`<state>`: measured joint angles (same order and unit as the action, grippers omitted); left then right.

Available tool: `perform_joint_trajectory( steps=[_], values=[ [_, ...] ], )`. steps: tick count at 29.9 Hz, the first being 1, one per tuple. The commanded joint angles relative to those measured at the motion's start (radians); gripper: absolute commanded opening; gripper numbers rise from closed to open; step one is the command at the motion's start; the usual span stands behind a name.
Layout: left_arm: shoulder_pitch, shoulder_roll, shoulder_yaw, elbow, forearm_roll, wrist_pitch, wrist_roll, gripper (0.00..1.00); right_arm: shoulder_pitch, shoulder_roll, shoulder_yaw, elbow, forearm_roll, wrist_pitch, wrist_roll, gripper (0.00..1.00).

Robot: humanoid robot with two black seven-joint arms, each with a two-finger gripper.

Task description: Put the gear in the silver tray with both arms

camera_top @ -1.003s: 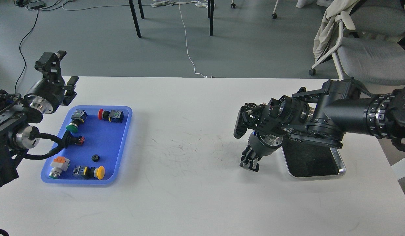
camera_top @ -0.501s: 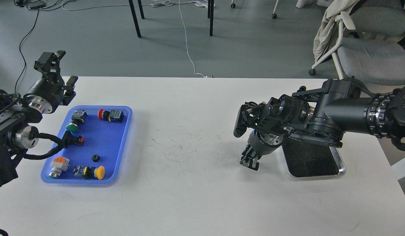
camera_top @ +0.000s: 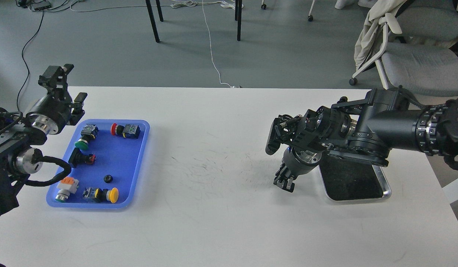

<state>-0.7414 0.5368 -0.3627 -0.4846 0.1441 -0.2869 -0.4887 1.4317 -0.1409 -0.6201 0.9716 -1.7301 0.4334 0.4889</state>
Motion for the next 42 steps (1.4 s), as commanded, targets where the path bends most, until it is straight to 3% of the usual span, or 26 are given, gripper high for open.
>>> perform_joint_trajectory(
  steps=[1, 8, 25, 34, 42],
  values=[
    [0.01, 0.0, -0.001, 0.0, 0.0, 0.0, 0.0, 0.98, 0.009, -0.012, 0.0, 0.001, 0.001, 0.001, 0.0, 0.07],
    [0.01, 0.0, 0.001, 0.0, 0.002, 0.002, 0.0, 0.98, 0.064, -0.081, 0.005, 0.01, 0.004, 0.001, 0.0, 0.05],
    [0.011, -0.001, 0.002, 0.0, 0.002, 0.002, 0.0, 0.98, 0.159, -0.442, 0.003, 0.107, -0.011, -0.001, 0.0, 0.01],
    [0.01, 0.0, 0.002, -0.002, 0.0, 0.0, 0.0, 0.98, 0.154, -0.513, 0.003, 0.09, -0.012, -0.013, 0.0, 0.01],
    [0.008, 0.018, -0.007, -0.005, -0.003, -0.018, 0.0, 0.98, 0.084, -0.52, 0.006, -0.013, -0.014, -0.041, 0.0, 0.01]
  ],
)
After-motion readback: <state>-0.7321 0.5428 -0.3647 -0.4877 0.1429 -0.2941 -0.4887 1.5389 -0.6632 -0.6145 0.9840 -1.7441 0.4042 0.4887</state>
